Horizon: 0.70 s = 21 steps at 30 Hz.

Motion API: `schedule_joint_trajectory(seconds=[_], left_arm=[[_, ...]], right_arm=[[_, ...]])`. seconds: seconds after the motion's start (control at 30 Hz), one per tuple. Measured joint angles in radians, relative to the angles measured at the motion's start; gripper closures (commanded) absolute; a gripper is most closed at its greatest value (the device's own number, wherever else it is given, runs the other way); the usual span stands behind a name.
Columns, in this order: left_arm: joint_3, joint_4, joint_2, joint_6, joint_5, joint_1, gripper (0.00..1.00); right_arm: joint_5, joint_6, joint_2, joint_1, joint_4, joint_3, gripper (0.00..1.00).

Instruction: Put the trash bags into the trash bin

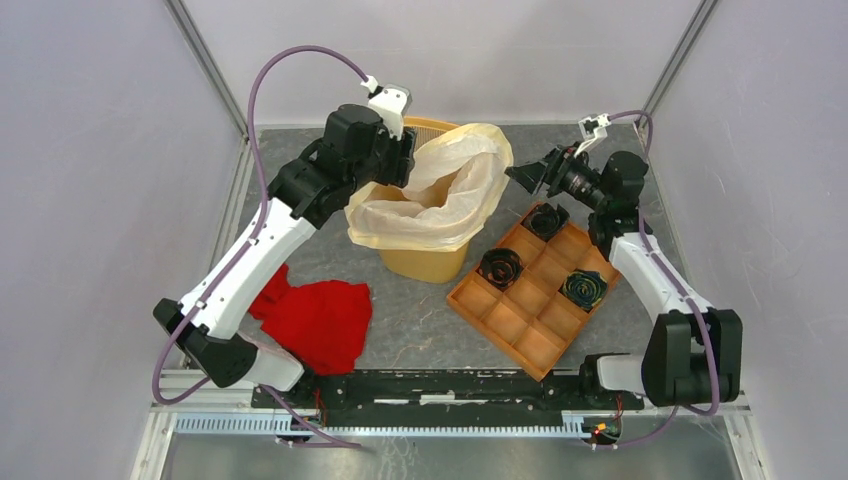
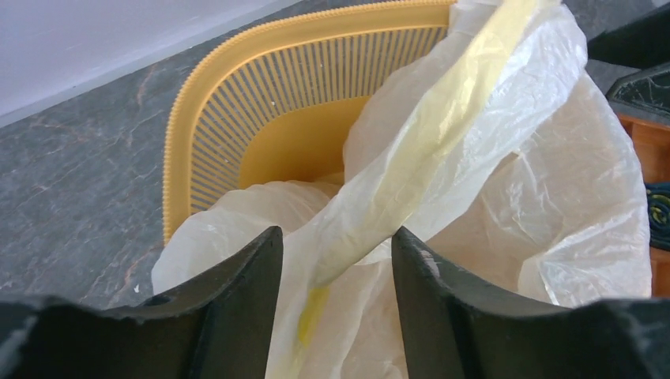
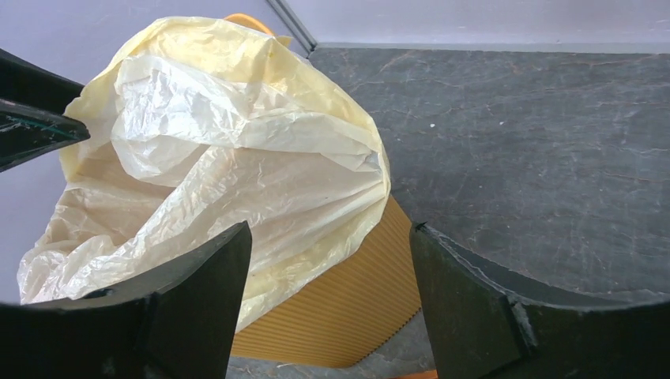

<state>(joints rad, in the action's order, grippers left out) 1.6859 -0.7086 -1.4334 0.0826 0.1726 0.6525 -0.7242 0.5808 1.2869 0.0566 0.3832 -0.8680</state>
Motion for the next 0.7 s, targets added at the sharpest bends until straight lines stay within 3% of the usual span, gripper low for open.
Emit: schedule_joint_trajectory(seconds=[0.1,0.37,0.5,0.63,0.7], left_arm=[[0.008,0.0,-0.002,-0.003,0.042,0.0,0.57],[0.085,0.008,-0.057,-0.003,0.122,0.0,0.72],[0.156,0.001,-0.126,-0.003,0.15,-0.006,0.73],[0.227,-0.011,-0.2,0.0,0.148,-0.037,0.79],[0.25,-0.019,-0.23,0.017,0.126,-0.074,0.81]], right_arm=[[-0.01,0.029,0.034,0.0,0.043,0.0,0.22],[-0.008,0.064,0.117,0.003,0.092,-0.022,0.32],[-0.006,0.084,0.156,0.009,0.124,-0.049,0.52],[-0.001,0.122,0.185,0.019,0.174,-0.064,0.88],[0.003,0.134,0.203,0.027,0.186,-0.079,0.96]])
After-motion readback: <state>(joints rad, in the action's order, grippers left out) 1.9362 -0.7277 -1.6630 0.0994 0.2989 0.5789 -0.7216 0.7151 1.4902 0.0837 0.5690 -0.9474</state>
